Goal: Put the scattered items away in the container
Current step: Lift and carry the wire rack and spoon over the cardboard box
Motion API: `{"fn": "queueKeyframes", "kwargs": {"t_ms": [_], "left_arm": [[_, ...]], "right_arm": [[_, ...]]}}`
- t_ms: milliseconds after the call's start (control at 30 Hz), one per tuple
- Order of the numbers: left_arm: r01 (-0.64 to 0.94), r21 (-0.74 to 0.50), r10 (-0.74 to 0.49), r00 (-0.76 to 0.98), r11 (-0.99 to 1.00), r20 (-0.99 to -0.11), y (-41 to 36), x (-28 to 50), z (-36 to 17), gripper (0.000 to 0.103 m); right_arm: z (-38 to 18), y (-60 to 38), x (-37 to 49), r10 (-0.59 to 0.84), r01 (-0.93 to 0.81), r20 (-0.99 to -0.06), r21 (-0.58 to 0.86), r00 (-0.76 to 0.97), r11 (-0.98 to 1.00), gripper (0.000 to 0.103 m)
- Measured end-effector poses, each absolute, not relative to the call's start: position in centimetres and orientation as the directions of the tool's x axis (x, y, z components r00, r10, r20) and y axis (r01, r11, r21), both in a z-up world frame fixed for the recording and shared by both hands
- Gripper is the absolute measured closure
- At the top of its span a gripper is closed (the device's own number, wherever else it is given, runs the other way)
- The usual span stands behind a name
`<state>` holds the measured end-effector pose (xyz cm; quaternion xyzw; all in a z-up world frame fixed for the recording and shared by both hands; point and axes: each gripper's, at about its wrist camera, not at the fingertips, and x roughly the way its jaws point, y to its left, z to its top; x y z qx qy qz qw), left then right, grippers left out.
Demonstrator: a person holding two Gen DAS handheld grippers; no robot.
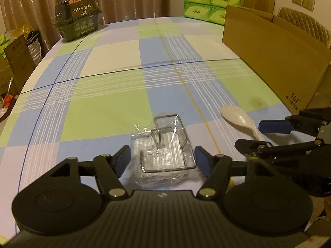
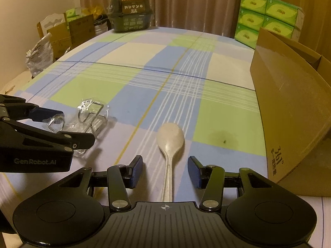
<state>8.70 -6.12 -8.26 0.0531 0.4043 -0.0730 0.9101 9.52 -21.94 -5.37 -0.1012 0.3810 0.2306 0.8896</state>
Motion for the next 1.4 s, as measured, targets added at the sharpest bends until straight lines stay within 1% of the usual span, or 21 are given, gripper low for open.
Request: {"fn": "queueKeyframes", "kwargs": {"t_ms": [100, 133, 267, 333, 367, 433, 600, 700, 733, 767, 833, 900, 933, 967, 1000, 1033, 1233, 1400], "left_arm": [[0.165, 0.05, -0.072, 0.659, 0.985, -0.749, -6.4, 8.6, -8.3, 0.044], [0.162, 0.049, -0.071, 0.657, 0.986, -0.75, -6.4, 8.6, -8.2, 0.048], [0.151, 0.057, -0.056, 0.654, 0.987, -0.754, -6.4, 8.2, -8.1, 0.048], [0.134, 0.056, -0.045, 0.649, 0.989, -0.759, -6.3, 8.1, -8.0, 0.046], [0.125, 0.062, -0.035, 0.65, 0.99, -0.759, -6.2, 8.0, -7.9, 0.04], [0.113, 0.078, -0.016, 0.658, 0.99, -0.753, -6.1, 7.7, -7.8, 0.035], [0.114, 0.083, -0.01, 0.646, 0.99, -0.764, -6.2, 7.3, -7.6, 0.035], [0.127, 0.092, -0.008, 0.629, 0.988, -0.777, -6.3, 7.4, -8.1, 0.038], [0.129, 0.088, -0.011, 0.623, 0.988, -0.782, -6.3, 7.5, -8.3, 0.045], [0.134, 0.086, -0.016, 0.619, 0.987, -0.785, -6.3, 7.5, -8.5, 0.049], [0.142, 0.091, -0.018, 0.625, 0.986, -0.781, -6.4, 7.2, -8.5, 0.051], [0.144, 0.087, -0.023, 0.626, 0.986, -0.779, -6.4, 7.1, -8.5, 0.052], [0.147, 0.082, -0.029, 0.626, 0.986, -0.779, -6.3, 7.1, -8.4, 0.052], [0.15, 0.079, -0.033, 0.626, 0.985, -0.779, -6.3, 7.0, -8.4, 0.052], [0.153, 0.08, -0.034, 0.627, 0.985, -0.779, -6.3, 7.0, -8.3, 0.052], [0.155, 0.08, -0.036, 0.629, 0.985, -0.777, -6.3, 6.9, -8.3, 0.052], [0.162, 0.072, -0.05, 0.645, 0.984, -0.763, -6.3, 6.9, -7.6, 0.053], [0.17, 0.064, -0.065, 0.661, 0.983, -0.748, -6.5, 6.8, -6.5, 0.053]], "right_arm": [[-5.4, -22.0, 9.5, 0.332, -0.486, -0.725, -0.005, 0.604, 0.874, 0.057], [-5.4, -22.0, 9.5, 0.332, -0.486, -0.725, -0.005, 0.604, 0.874, 0.057], [-5.3, -22.0, 9.5, 0.333, -0.486, -0.724, -0.004, 0.604, 0.874, 0.057], [-5.3, -22.0, 9.5, 0.333, -0.485, -0.724, -0.002, 0.604, 0.875, 0.057], [-5.4, -22.0, 9.5, 0.333, -0.484, -0.724, -0.001, 0.604, 0.875, 0.057], [-5.3, -22.0, 9.4, 0.333, -0.484, -0.724, -0.002, 0.605, 0.875, 0.057], [-5.4, -22.0, 9.4, 0.333, -0.484, -0.723, -0.002, 0.605, 0.875, 0.057], [-5.4, -21.9, 9.4, 0.333, -0.484, -0.724, -0.002, 0.605, 0.875, 0.057], [-5.4, -21.9, 9.4, 0.333, -0.485, -0.723, -0.002, 0.605, 0.875, 0.057], [-5.3, -21.9, 9.4, 0.333, -0.485, -0.723, -0.003, 0.605, 0.875, 0.057], [-5.3, -22.0, 9.5, 0.333, -0.483, -0.724, -0.001, 0.604, 0.875, 0.057], [-5.3, -21.9, 9.4, 0.335, -0.484, -0.723, 0.0, 0.604, 0.875, 0.064], [-5.2, -21.8, 9.4, 0.338, -0.487, -0.723, 0.002, 0.603, 0.873, 0.07], [-5.2, -21.8, 9.4, 0.34, -0.489, -0.723, 0.002, 0.602, 0.872, 0.08], [-5.2, -21.7, 9.4, 0.34, -0.492, -0.723, 0.001, 0.602, 0.871, 0.085], [-5.2, -21.7, 9.4, 0.338, -0.489, -0.723, -0.001, 0.603, 0.872, 0.1], [-4.4, -22.1, 9.2, 0.336, -0.474, -0.712, 0.004, 0.617, 0.881, 0.1], [-2.3, -22.5, 8.7, 0.338, -0.465, -0.674, -0.009, 0.657, 0.885, 0.1]]}}
